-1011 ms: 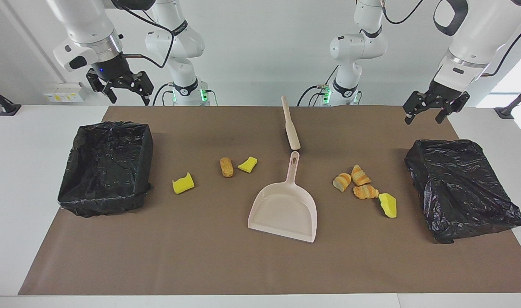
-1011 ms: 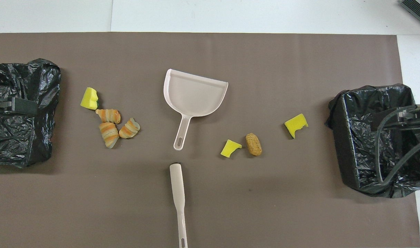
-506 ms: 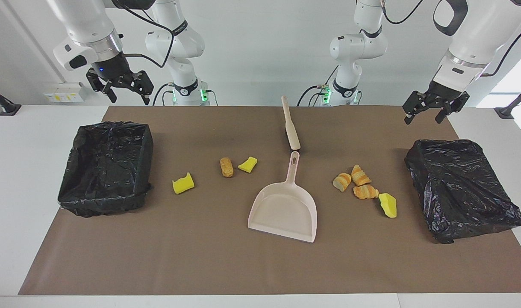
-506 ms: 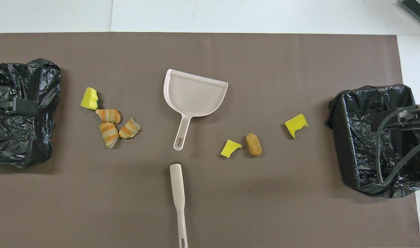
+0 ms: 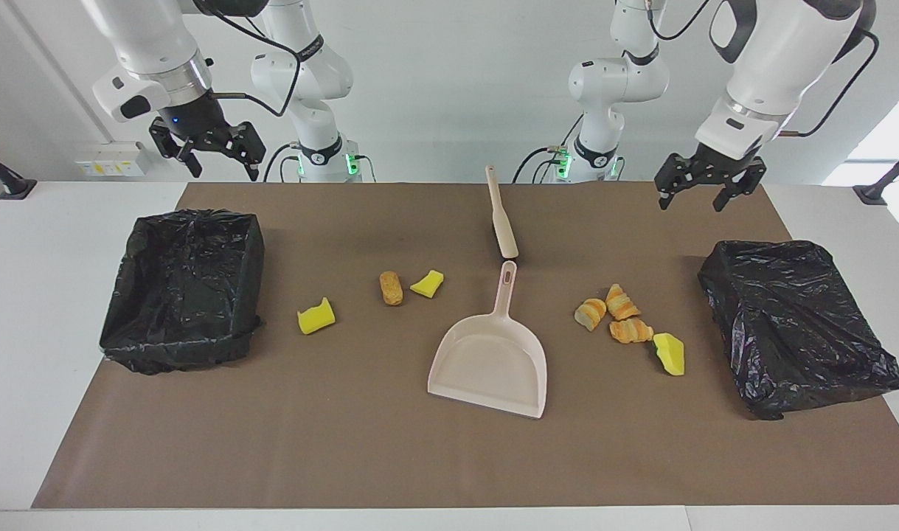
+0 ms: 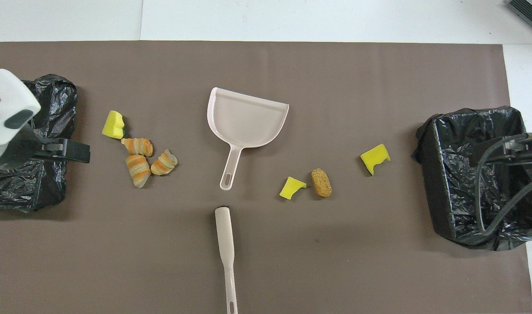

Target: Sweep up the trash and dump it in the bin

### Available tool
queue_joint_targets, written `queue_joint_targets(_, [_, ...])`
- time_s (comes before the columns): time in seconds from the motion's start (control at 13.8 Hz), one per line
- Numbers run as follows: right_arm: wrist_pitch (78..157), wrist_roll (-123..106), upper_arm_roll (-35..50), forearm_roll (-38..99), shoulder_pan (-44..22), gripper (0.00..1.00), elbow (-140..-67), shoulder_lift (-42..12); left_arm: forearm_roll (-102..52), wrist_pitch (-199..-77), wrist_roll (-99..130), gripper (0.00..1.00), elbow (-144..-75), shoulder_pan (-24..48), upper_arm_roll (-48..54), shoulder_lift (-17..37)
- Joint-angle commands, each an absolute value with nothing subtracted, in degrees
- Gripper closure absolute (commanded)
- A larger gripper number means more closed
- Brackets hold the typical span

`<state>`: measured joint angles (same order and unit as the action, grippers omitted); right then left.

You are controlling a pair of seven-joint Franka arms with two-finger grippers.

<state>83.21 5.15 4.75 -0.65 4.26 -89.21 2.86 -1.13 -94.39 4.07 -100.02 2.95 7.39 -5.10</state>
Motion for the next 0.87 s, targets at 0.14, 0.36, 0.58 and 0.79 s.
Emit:
queue_joint_targets(0.14, [83.67, 4.66, 4.75, 0.44, 4.48, 0.00, -93.25, 5.80, -2.63, -95.53, 14.83, 0.00, -110.28, 10.44, 6.77, -10.54])
queue_joint_targets(0.36, [83.76, 4.75, 4.75, 0.44, 4.39, 0.00, -94.39, 6.76, -4.13, -97.90, 20.11, 0.00, -114.86, 14.58, 6.77, -12.47])
queue_joint_targets(0.58, [85.34, 4.31, 4.83, 0.44, 3.96, 0.00, -95.01, 6.77, -5.09, -100.27, 23.80, 0.00, -118.20, 18.01, 6.77, -12.74])
queue_joint_targets(0.79, [85.87, 4.31, 5.01, 0.53, 2.64, 0.00, -95.01, 5.81, -5.45, -102.39, 28.46, 0.00, -121.01, 22.39, 6.77, -12.83])
